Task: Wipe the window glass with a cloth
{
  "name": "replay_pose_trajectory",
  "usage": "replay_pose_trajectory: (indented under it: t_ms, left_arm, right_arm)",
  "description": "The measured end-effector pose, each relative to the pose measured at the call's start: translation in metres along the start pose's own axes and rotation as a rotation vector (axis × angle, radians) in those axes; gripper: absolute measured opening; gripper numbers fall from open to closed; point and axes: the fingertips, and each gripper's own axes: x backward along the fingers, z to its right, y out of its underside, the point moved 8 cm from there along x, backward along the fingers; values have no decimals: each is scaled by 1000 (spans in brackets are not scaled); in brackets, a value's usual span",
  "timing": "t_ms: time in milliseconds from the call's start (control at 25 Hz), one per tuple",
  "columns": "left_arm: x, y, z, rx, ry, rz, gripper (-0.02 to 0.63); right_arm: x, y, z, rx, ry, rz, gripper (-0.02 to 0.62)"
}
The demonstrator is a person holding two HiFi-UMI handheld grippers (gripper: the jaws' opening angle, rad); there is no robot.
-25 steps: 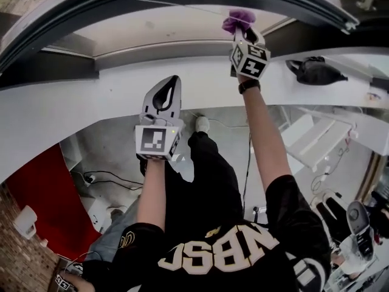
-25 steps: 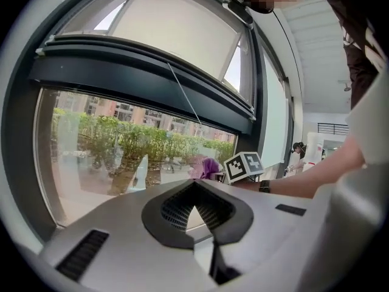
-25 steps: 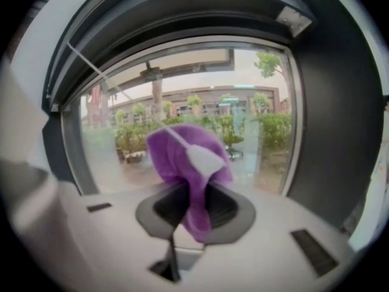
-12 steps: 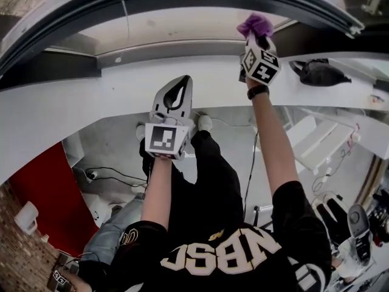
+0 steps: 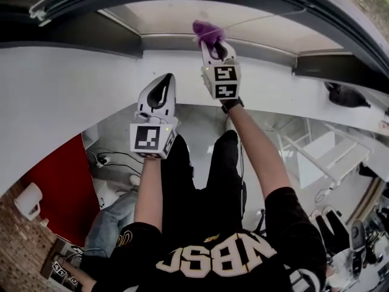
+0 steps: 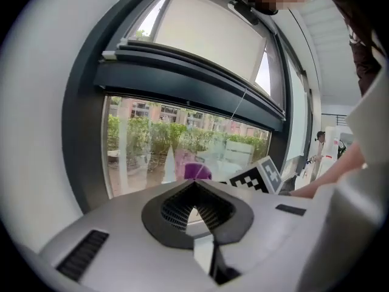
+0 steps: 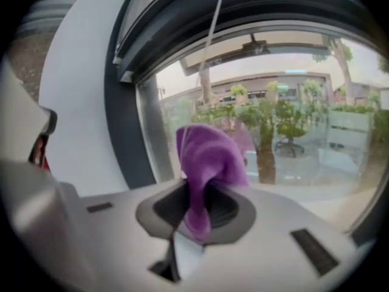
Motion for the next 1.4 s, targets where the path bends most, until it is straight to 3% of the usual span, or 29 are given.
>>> replay_pose_trajectory:
  t_ms: [240,400,520,720,880,1040,1240,1400]
  left_arm:
    - [53,3,-96,-54,-68,-56,18]
    - [69,-11,-133,-69,-122,-46,18]
    - [70,-20,-139,-83,-142,-29,18]
    - [54,-14,-112,-44,-150,5,18]
    - [21,5,-57,-7,-67,-2,18]
    - [-27,22,19,-2,17,-4,18]
    - [-82,43,131,37,144,-38,18]
    - [-117,48,201,52,215,-25,18]
  right_arm:
    - [-91,-34,-151,7,-187,44,72]
    - [-138,-37,-198,10,-234,24,72]
    - [-160,-38,-199,-17,-222,23,73]
    - [-147,-23,-122,-88,-118,30,72]
    - [-96,2,-37,-84,-35,17,74]
    - [-46,24,60,-103,64,18,73]
    - [37,56,207,-171,258,-7,73]
    - [92,64,302,-197,374,-5,73]
